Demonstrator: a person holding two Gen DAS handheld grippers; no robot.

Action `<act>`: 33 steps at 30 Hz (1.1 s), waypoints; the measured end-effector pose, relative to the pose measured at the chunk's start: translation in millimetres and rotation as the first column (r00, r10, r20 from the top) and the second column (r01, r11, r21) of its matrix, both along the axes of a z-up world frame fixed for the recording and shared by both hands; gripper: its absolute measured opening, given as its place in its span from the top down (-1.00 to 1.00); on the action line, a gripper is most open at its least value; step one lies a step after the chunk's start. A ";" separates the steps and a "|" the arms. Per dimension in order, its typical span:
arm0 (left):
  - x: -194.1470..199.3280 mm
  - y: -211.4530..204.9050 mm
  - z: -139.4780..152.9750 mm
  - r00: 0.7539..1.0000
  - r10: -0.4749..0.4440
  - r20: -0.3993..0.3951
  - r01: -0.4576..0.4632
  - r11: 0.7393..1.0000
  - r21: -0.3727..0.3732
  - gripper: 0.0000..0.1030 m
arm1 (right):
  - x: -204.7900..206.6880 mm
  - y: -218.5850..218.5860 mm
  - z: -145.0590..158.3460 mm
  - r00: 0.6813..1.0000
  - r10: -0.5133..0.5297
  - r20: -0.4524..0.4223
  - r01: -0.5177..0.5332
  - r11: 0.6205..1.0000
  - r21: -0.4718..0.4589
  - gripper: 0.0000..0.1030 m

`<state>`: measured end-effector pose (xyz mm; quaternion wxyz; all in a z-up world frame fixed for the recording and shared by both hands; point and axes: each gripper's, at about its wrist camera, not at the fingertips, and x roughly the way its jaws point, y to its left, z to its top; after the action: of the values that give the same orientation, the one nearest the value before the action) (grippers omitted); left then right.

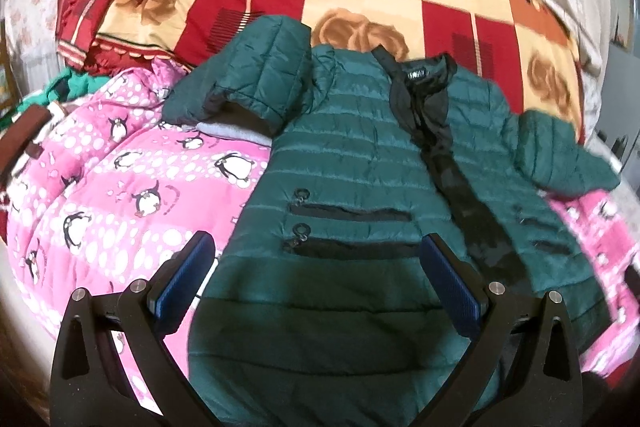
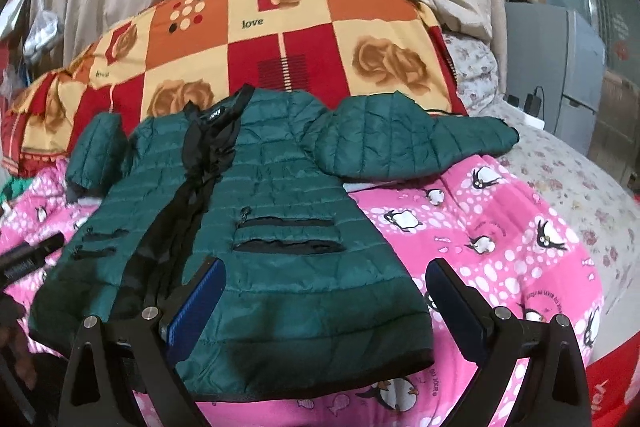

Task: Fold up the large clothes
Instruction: 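Reach the left tool to the sleeve cuff nearest it and grasp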

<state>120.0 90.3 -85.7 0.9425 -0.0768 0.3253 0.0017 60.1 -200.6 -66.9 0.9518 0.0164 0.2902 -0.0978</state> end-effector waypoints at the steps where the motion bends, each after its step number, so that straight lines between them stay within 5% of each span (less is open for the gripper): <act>1: 2.6 10.4 5.6 1.000 -0.008 -0.019 0.007 0.998 -0.066 -0.99 | -0.8 2.1 1.4 1.000 0.003 0.009 -0.003 1.000 -0.007 -0.92; 4: 15.9 55.2 14.9 0.998 -0.029 -0.051 0.009 0.934 -0.356 -0.99 | -0.3 6.4 0.6 1.000 0.013 0.007 -0.013 1.000 -0.025 -0.92; 8: 45.3 109.8 2.8 0.997 0.068 -0.035 -0.076 0.910 -0.408 -0.99 | 0.9 7.9 -2.5 0.999 0.030 -0.009 -0.030 0.999 -0.020 -0.92; 10: 72.3 141.4 -19.7 0.991 0.082 -0.104 -0.120 0.885 -0.449 -0.99 | -0.4 5.9 -3.5 0.999 0.037 -0.010 -0.037 0.999 -0.010 -0.92; 11: 83.1 156.8 -30.6 0.984 0.100 -0.144 -0.158 0.862 -0.482 -0.99 | -1.2 3.7 -3.9 0.999 0.038 -0.010 -0.038 0.999 0.002 -0.92; 14: 115.9 208.4 -63.7 0.958 0.160 -0.237 -0.277 0.724 -0.632 -0.99 | -2.4 -3.8 -5.7 0.999 0.035 -0.012 -0.034 0.998 0.054 -0.92; 17: 148.6 242.4 -78.9 0.937 0.197 -0.289 -0.346 0.640 -0.686 -0.99 | 0.5 -8.8 -9.1 0.999 0.040 -0.028 -0.037 0.995 0.094 -0.92; 19: 170.0 258.0 -83.2 0.933 0.216 -0.289 -0.360 0.607 -0.708 -0.99 | 3.3 -9.9 -11.9 0.998 0.048 -0.040 -0.043 0.993 0.107 -0.92; 26: 248.9 304.8 -102.3 0.899 0.278 -0.338 -0.437 0.604 -0.666 -0.99 | 14.0 -8.8 -23.5 0.994 0.067 -0.084 -0.055 0.988 0.144 -0.92; 33: 290.7 319.4 -113.4 0.925 0.245 -0.291 -0.381 0.590 -0.712 -0.99 | 27.5 -5.6 -31.5 0.989 0.082 -0.122 -0.062 0.985 0.162 -0.92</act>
<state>410.6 409.7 -199.1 0.7781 -0.5185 0.3525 0.0382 87.5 -206.2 -98.4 0.9298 0.0750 0.3580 -0.0408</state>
